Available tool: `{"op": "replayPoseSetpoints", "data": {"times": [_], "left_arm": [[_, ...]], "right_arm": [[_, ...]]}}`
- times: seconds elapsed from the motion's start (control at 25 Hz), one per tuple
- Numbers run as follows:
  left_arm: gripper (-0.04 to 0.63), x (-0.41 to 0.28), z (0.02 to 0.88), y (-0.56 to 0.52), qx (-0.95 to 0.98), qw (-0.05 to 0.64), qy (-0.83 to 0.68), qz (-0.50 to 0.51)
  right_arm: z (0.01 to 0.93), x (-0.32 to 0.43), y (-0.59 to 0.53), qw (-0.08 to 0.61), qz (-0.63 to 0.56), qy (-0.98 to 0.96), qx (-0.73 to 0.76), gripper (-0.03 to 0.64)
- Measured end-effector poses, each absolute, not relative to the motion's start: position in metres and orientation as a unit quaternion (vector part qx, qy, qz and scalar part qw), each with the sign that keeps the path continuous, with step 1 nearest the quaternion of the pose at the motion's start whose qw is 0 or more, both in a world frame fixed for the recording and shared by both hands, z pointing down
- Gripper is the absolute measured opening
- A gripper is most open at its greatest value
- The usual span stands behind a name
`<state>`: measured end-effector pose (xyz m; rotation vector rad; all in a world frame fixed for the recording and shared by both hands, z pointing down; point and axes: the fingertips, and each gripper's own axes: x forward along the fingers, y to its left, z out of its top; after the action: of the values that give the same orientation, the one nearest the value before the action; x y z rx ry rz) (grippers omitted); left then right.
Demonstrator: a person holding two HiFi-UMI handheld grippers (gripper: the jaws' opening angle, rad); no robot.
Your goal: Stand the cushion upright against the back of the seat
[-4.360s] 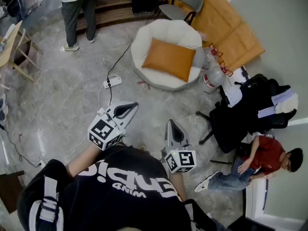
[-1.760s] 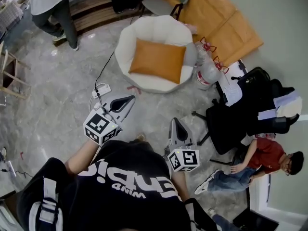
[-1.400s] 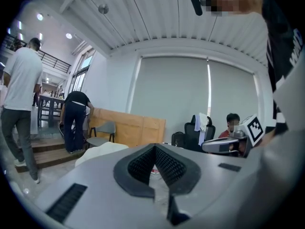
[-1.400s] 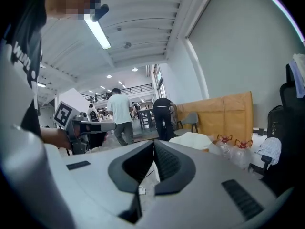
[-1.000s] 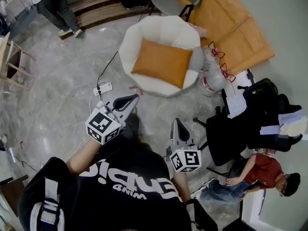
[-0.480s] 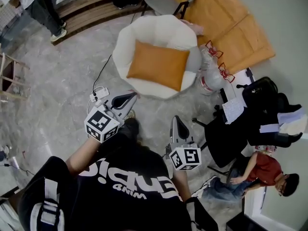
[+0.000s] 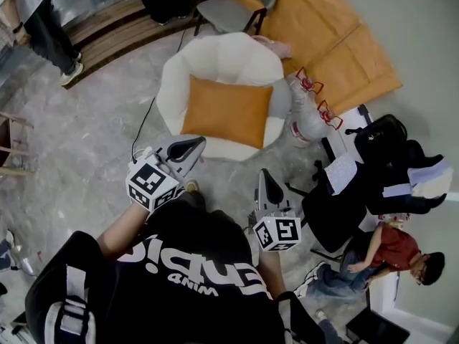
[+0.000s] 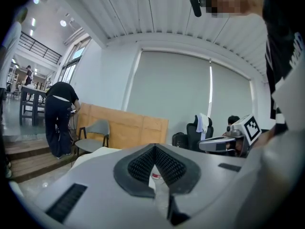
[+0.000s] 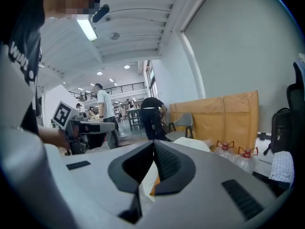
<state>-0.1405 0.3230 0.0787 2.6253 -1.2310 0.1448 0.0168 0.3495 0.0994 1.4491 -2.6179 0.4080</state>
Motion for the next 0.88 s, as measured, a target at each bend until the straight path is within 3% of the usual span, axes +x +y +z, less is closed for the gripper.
{"op": "replayPoseSetpoints", "data": {"times": [0.88], "left_arm": [[0.006, -0.106, 0.100, 0.198, 0.900, 0.136, -0.410, 0.061]], "right_arm": [[0.121, 0.058, 0.230, 0.072, 0.148, -0.853, 0.494, 0.021]]}}
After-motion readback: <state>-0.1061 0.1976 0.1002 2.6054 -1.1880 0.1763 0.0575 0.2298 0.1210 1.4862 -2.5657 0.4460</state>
